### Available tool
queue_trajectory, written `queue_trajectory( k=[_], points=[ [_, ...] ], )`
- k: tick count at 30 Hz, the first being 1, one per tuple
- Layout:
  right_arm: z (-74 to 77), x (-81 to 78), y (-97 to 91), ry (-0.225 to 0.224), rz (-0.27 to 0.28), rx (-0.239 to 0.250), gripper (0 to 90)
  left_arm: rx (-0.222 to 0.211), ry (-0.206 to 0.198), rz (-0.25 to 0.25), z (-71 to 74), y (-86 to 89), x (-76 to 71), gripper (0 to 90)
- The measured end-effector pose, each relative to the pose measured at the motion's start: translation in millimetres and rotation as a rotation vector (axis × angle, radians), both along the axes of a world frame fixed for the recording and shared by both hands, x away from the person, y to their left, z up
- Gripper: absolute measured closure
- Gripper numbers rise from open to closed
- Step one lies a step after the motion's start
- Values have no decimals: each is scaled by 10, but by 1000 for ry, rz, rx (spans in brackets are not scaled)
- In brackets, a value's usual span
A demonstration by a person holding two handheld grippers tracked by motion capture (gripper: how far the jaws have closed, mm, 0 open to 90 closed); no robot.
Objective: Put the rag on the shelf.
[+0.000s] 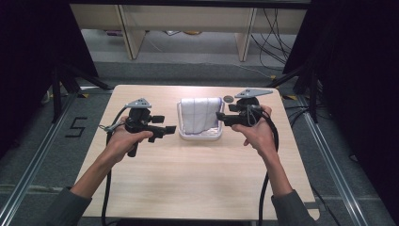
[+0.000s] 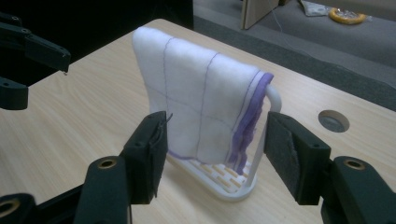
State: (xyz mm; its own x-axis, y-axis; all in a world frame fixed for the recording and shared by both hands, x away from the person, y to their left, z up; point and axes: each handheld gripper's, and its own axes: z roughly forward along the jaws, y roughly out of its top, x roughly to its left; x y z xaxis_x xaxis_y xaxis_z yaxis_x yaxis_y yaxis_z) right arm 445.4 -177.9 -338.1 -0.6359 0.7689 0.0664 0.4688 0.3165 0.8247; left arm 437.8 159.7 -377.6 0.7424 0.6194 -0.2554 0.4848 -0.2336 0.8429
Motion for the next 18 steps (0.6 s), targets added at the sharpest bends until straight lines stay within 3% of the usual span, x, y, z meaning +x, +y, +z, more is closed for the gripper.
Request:
queue_trajectory(
  k=[2,4,5,9,13,18],
  points=[
    [-34,-18,-1,-14,5,3,405,-7,3,2,-27,10,-21,268],
    [-54,-53,7,14,-7,10,402,-11,3,1,-50,18,-45,264],
    [-82,-40,-3,-17,11,3,401,-9,8,-11,-62,25,-51,264],
    [-140,-98,8,12,3,20,399,-15,3,-8,-122,25,-91,258],
    [-200,-127,4,-7,25,14,395,-20,9,-9,-179,26,-128,258],
    [-285,-188,19,10,32,30,390,-25,10,-10,-247,31,-179,258]
  ],
)
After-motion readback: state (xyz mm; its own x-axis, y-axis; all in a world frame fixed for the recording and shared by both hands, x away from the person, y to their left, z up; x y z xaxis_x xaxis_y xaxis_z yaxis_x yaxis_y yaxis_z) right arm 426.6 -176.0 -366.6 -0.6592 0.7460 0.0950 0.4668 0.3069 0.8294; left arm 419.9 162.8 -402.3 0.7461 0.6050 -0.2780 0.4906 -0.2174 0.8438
